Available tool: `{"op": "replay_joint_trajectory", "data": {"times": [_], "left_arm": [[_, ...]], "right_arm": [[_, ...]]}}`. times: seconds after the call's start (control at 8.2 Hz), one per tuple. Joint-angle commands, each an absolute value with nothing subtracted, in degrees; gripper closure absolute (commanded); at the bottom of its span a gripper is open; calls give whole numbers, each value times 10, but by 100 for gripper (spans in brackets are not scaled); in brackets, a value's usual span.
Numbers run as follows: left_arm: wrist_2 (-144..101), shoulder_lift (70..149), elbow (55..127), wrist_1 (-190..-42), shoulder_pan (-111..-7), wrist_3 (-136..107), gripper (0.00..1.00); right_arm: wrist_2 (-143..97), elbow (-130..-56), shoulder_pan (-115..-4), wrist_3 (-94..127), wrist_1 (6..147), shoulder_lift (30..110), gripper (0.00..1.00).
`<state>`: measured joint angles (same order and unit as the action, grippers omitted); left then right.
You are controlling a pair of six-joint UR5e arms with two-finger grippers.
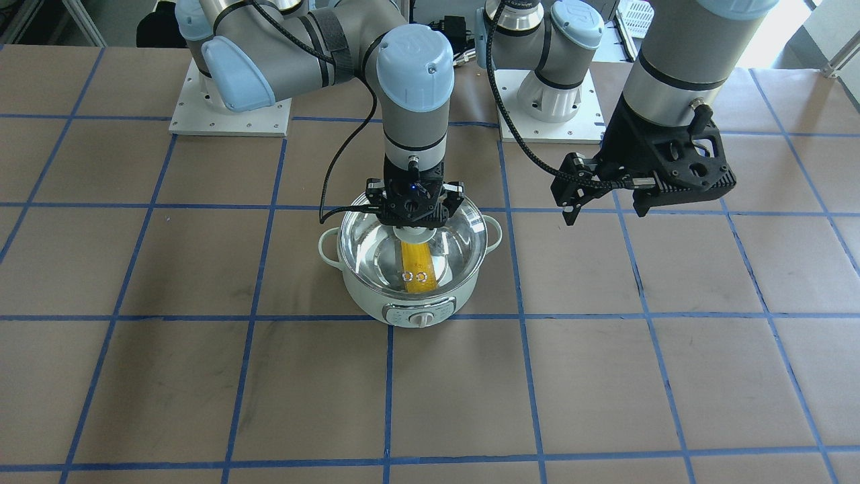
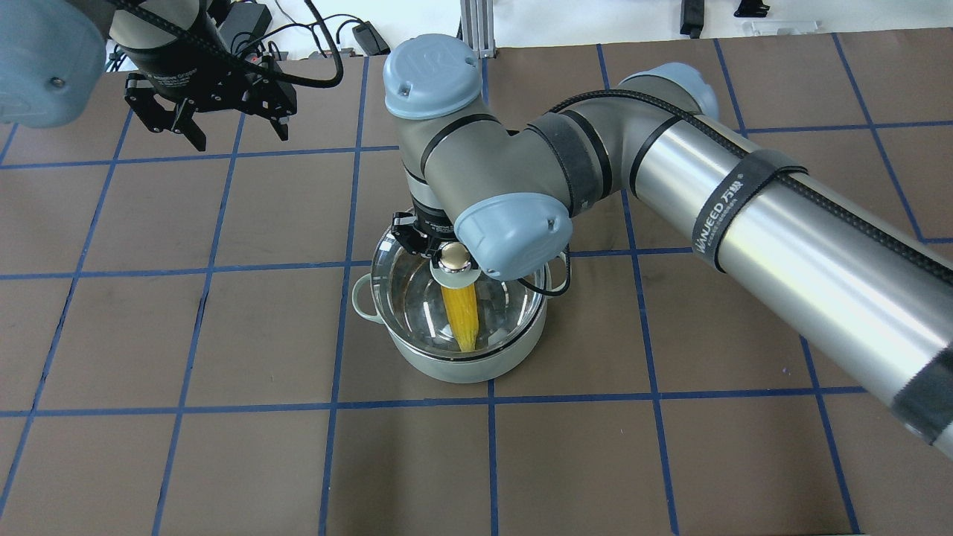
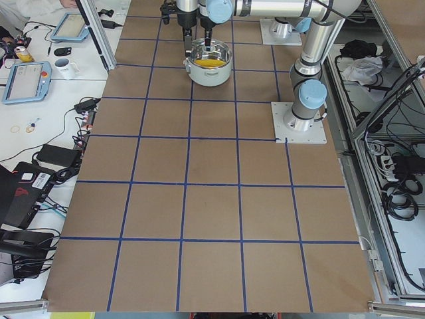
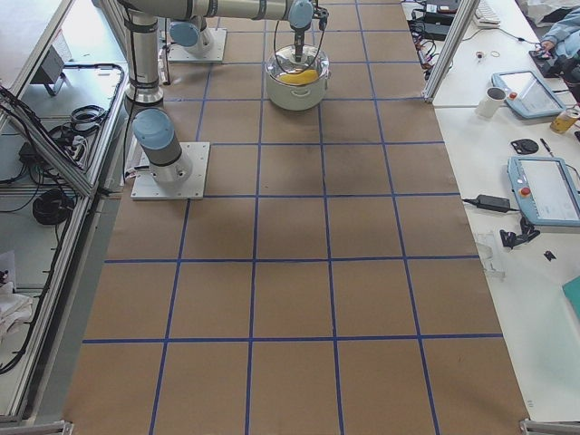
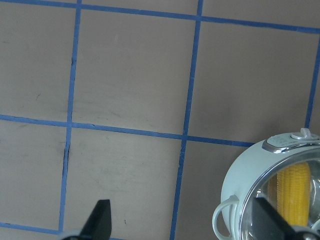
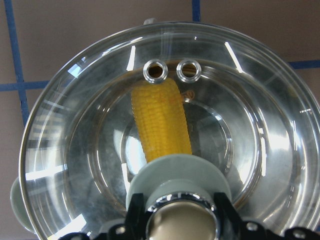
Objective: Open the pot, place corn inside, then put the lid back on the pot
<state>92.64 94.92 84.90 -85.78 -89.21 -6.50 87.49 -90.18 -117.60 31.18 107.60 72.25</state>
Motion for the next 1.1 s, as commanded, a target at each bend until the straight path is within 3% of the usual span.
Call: {"op": "replay_joint_trajectory", "data": {"times": [0.0, 0.49, 0.61, 0.85, 0.98], "left_arm": [[926, 949, 849, -858, -892, -65, 0], [927, 949, 849, -858, -892, -65, 0], [927, 949, 849, -858, -892, -65, 0], [927, 949, 849, -858, -892, -65, 0], [926, 949, 849, -858, -892, -65, 0]], "right_arm": [[876, -902, -1176, 312, 1070, 723, 87], [875, -901, -1176, 315, 1061, 723, 86], [877, -901, -1176, 313, 1062, 723, 79], [875, -901, -1176, 311, 1062, 722, 54], [875, -901, -1176, 313, 1062, 722, 49]]}}
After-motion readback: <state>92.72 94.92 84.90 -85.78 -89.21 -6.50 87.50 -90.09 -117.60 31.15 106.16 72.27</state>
